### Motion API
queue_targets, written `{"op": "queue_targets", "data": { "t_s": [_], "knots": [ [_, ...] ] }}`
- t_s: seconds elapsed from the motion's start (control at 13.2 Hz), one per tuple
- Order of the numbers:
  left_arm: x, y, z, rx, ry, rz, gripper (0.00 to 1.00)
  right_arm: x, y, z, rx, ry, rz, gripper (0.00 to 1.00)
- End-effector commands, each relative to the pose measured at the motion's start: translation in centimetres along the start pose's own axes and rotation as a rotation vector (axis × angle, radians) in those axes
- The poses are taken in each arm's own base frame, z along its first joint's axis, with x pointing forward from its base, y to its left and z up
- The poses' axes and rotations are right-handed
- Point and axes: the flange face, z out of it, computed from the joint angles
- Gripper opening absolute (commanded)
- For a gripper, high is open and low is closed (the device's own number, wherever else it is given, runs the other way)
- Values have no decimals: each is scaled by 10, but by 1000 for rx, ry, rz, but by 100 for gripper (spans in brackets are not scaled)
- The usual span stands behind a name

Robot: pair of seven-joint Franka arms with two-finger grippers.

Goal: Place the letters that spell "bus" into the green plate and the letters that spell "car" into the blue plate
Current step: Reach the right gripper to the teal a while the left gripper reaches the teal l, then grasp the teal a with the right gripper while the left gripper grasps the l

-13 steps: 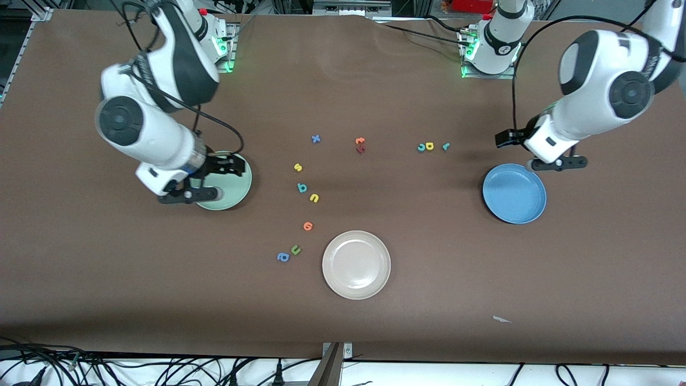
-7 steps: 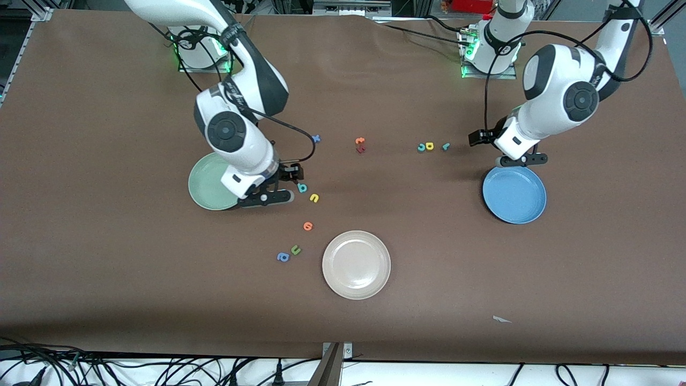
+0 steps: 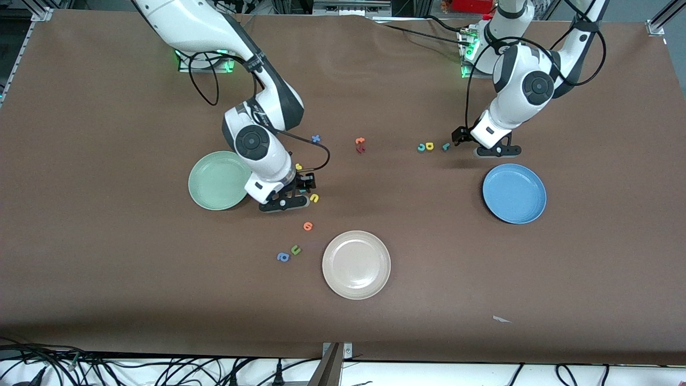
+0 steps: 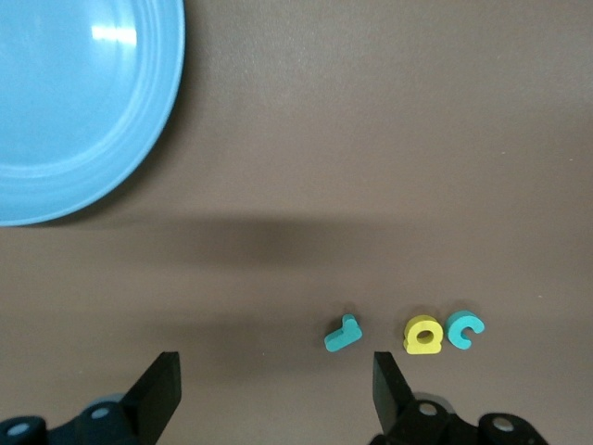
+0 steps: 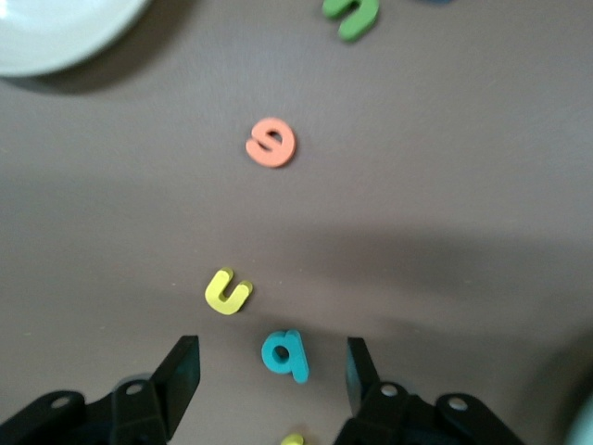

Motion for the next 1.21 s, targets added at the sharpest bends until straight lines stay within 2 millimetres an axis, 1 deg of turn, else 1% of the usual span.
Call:
{"op": "queue_targets", "data": {
  "t_s": [0.0, 0.08, 0.15, 0.23, 0.38, 0.53, 0.61, 0.91, 0.98, 1.06, 1.13],
  "knots": [
    [4, 6, 20, -27, 5, -22, 91, -14, 0, 12, 3, 5, 7, 56],
    [1, 11, 23, -25, -3, -15, 90, -18, -7, 15, 1, -1, -5, 51],
    [0, 12, 25, -25, -6, -14, 87, -23, -9, 22, -5, -10, -11, 49],
    [0, 13, 30, -25, -17, -18, 83, -24, -9, 26, -7, -15, -12, 48],
    [1, 18, 38, -30, -17, -34, 82, -27, -10, 33, -12, -23, -17, 48],
    [-3, 27, 48, -33, -23, -37, 80, -27, -9, 33, -21, -21, -27, 48],
    [-5, 28, 49, -33, -26, -37, 78, -26, -8, 34, -24, -21, -27, 48],
    [-4, 29, 61, -40, -25, -39, 78, -25, -3, 47, -36, -17, -32, 48],
    [-5, 28, 65, -39, -32, -40, 78, -26, -5, 51, -35, -13, -33, 47],
    [-5, 28, 67, -40, -31, -42, 78, -27, -5, 53, -35, -13, -34, 46],
    [-5, 28, 67, -41, -31, -41, 78, -28, -5, 55, -37, -15, -37, 41]
  ]
}}
